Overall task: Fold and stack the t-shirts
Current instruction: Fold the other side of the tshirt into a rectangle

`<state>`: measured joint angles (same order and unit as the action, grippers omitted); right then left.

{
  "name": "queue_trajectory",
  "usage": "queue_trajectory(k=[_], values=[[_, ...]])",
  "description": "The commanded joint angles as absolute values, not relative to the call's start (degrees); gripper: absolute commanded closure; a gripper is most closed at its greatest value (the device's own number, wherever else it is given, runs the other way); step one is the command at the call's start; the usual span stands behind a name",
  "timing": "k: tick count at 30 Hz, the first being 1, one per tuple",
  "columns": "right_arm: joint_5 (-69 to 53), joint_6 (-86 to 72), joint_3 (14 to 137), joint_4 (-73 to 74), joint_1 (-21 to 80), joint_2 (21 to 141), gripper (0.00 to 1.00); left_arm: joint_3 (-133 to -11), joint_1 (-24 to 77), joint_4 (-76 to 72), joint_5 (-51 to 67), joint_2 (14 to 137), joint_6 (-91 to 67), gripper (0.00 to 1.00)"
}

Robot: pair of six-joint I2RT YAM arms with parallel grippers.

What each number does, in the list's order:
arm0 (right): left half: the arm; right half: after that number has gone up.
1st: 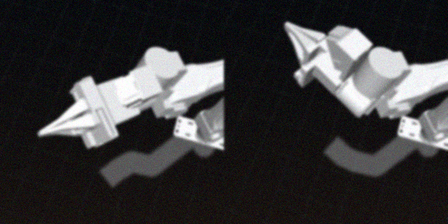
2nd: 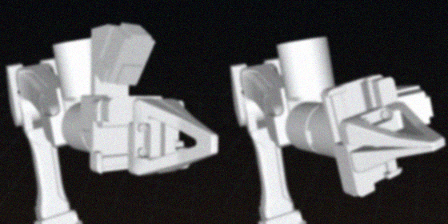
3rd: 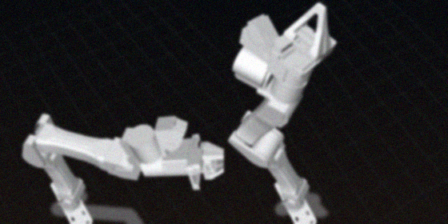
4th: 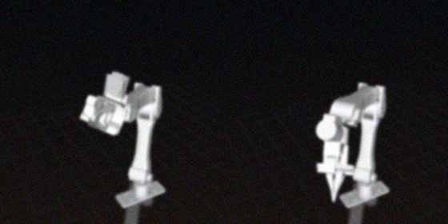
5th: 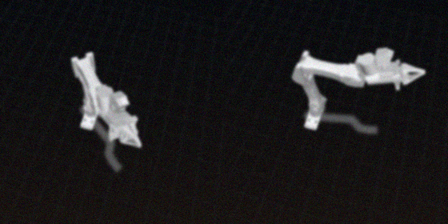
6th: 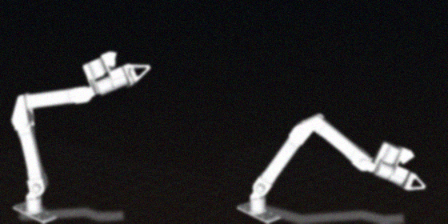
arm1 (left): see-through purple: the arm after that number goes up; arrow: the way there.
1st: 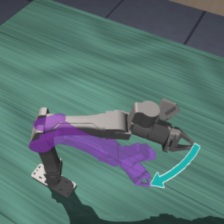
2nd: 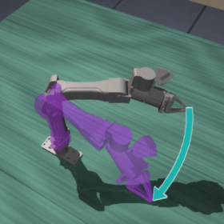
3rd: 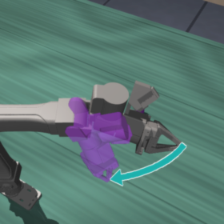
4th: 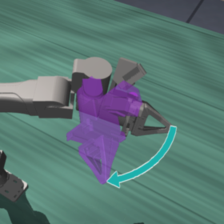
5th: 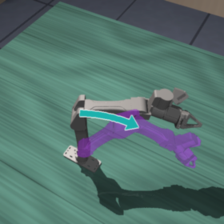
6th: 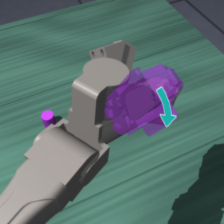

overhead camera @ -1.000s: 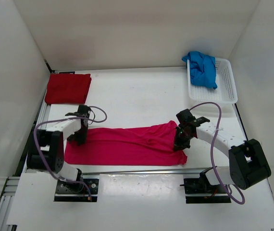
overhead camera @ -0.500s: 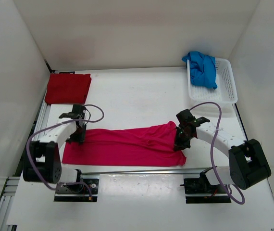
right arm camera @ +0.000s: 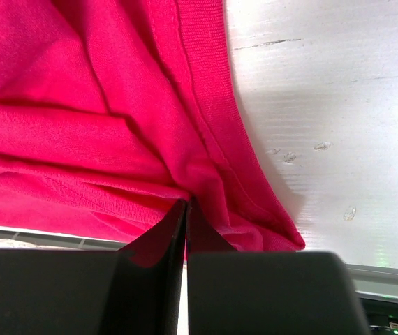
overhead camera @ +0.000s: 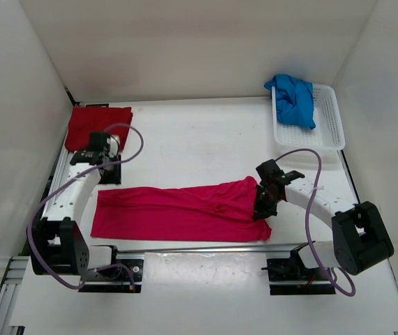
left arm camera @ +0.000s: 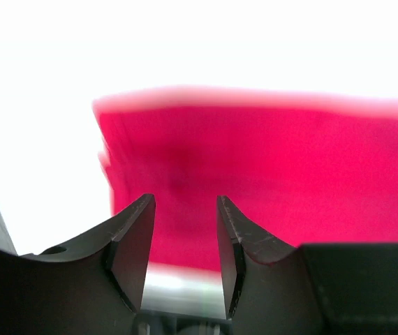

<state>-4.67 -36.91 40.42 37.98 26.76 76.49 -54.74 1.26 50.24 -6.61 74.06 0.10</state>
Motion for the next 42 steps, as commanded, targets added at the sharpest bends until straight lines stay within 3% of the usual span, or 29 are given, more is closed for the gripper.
queue_trajectory(k=[1,5,9,26,29,34,38,42], values=[[-3.87,-35.95,39.90,37.79,26.98,74.89,1.00,-59.49,0.70,41.31,-10.34,77.15,0.00,0.49],[-3.34,-36.56,39.38,37.79,26.98,74.36,1.00,-59.16,-0.43,41.31,-16.07,85.32,0.00,0.49],[-3.34,-36.56,39.38,37.79,26.98,74.36,1.00,-55.74,-0.44,41.31,-17.31,85.87,0.00,0.50],[-3.34,-36.56,38.32,36.74,26.98,73.83,1.00,-40.61,-0.44,37.71,-22.24,76.74,0.00,0.49],[-3.34,-36.56,38.32,36.74,26.98,73.83,1.00,-39.56,-0.44,37.18,-23.29,75.59,0.00,0.44],[-3.95,-36.56,38.32,36.74,26.98,73.83,1.00,-46.83,2.27,37.18,-18.92,69.36,0.00,0.40],[-4.48,-36.56,39.37,36.74,26.98,73.83,1.00,-57.63,10.88,41.55,-13.11,67.75,0.00,0.39],[-4.48,-36.04,40.42,36.74,26.98,74.97,1.00,-68.53,27.18,48.24,-8.71,75.30,0.00,0.39]])
